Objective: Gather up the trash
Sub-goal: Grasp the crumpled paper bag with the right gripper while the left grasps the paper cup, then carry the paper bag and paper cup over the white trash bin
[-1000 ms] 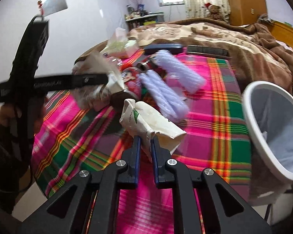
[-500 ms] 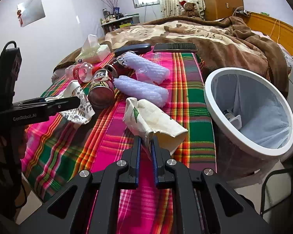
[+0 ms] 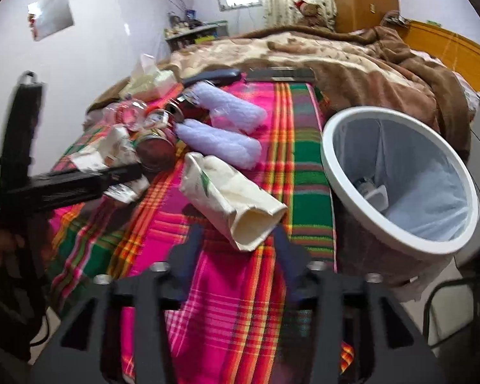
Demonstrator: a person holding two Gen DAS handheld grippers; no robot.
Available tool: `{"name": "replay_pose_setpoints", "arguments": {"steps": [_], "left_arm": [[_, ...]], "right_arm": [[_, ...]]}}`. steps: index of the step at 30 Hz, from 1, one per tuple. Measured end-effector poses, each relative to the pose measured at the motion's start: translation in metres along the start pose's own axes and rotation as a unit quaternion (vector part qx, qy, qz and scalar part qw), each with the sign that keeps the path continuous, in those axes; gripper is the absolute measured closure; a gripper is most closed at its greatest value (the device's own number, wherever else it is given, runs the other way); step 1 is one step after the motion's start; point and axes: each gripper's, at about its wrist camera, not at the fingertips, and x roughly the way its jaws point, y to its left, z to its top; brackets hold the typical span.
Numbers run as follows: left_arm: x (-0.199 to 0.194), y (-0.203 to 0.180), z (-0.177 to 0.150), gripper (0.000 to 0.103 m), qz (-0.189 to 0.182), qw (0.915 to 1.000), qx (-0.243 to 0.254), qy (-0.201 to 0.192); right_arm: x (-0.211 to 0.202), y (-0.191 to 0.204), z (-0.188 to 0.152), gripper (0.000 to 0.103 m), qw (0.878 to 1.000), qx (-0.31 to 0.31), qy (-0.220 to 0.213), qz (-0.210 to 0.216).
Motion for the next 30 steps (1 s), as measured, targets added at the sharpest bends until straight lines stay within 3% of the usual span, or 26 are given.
{"name": "replay_pose_setpoints", "arguments": {"steps": [5,14,21,30], "left_arm": [[0.012,-0.006,-0.001,0.052,-0.008,0.9998,-0.003,0.015],[0.014,-0.006,-0.009,0.052,-0.007,0.9997,-0.003,0.023],[0.009,-0.002,-0.011,0.062,-0.006,0.9997,-0.020,0.015],[-0.004,-0.011,-0.008,0.063,-0.005,0.9999,-0.011,-0.003]], "right_arm": [[0.006,0.003,0.010,0.051,0.999,-0.030,-0.012,-0.006],[0.028,-0.002,0.017,0.051,0.999,-0.033,0.005,0.040],[0.027,-0.004,0.014,0.090,0.998,-0.015,0.004,0.062],[0.021,-0.006,0.010,0.095,0.998,0.001,-0.001,0.070]]}}
